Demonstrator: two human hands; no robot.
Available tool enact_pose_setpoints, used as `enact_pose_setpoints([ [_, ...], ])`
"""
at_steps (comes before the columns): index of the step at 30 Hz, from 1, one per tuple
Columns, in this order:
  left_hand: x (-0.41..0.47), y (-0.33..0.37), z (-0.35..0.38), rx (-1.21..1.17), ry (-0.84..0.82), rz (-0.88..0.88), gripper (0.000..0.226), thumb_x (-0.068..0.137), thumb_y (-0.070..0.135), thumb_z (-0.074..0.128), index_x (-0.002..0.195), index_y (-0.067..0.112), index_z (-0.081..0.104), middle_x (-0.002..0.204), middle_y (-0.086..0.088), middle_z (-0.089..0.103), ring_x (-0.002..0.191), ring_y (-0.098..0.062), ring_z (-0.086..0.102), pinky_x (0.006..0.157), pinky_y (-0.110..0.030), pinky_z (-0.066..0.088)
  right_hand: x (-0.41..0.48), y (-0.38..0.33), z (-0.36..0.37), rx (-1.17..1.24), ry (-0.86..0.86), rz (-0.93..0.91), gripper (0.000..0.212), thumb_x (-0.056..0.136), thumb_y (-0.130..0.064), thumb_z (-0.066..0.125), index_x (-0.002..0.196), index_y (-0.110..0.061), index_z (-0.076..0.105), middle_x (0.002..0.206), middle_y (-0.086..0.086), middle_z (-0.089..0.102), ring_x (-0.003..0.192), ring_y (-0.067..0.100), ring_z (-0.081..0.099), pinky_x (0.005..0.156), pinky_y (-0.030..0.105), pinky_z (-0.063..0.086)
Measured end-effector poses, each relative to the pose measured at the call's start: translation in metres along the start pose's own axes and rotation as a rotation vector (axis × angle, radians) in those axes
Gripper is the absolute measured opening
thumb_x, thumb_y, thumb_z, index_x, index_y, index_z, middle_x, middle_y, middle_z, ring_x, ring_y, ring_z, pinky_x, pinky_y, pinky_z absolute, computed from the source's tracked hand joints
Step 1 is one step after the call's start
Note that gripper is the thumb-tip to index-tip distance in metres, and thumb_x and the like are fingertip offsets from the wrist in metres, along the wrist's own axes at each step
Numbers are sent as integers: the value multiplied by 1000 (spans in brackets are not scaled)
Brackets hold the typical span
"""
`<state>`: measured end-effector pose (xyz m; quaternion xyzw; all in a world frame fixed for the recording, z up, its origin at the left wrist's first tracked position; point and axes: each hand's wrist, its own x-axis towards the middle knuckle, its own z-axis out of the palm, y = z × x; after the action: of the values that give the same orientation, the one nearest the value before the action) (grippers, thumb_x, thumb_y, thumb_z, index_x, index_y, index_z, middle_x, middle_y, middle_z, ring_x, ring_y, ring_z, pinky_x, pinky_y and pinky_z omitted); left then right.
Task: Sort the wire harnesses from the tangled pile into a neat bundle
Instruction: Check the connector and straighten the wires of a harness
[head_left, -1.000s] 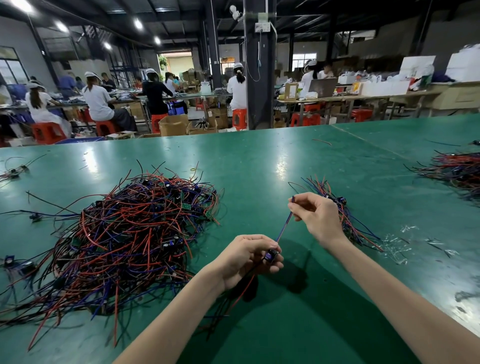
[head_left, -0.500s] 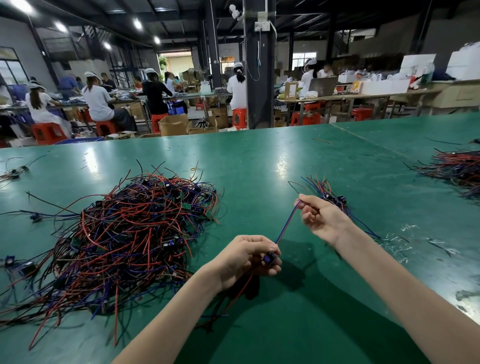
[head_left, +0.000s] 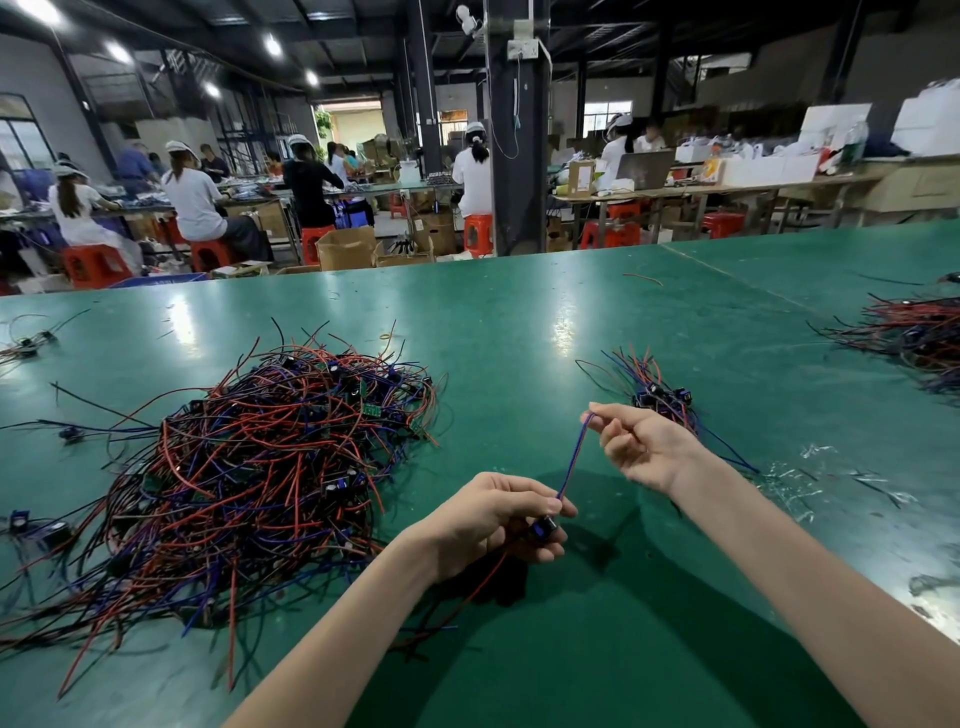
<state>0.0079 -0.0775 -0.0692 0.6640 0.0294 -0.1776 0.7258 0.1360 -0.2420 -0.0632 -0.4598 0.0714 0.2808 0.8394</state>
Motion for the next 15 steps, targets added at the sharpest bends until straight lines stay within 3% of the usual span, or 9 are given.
enact_pose_setpoints([
  [4, 0, -1, 3, 7, -28, -7, 27, 89, 6, 59, 65, 13, 70, 64, -10, 65, 55, -17, 65, 52, -21, 52, 4, 9, 2, -270, 99, -290, 16, 87, -3, 62, 71, 0, 60, 56, 6, 63, 34, 0, 44, 32, 11, 32],
  [9, -1, 1, 3, -74, -38, 14, 32, 89, 7, 55, 61, 14, 69, 63, -10, 65, 54, -16, 64, 49, -19, 51, 5, 17, 0, -528, 106, -612, 15, 86, -6, 66, 71, -4, 64, 55, 1, 68, 35, 5, 47, 33, 16, 33],
  [15, -4, 5, 1, -122, -64, 27, 16, 75, 18, 65, 60, 17, 69, 63, -5, 65, 53, -11, 61, 48, -17, 49, 6, 23, -6, -979, 138, -986, 12, 85, -12, 69, 73, -11, 70, 49, -14, 61, 35, 5, 47, 43, 12, 38],
])
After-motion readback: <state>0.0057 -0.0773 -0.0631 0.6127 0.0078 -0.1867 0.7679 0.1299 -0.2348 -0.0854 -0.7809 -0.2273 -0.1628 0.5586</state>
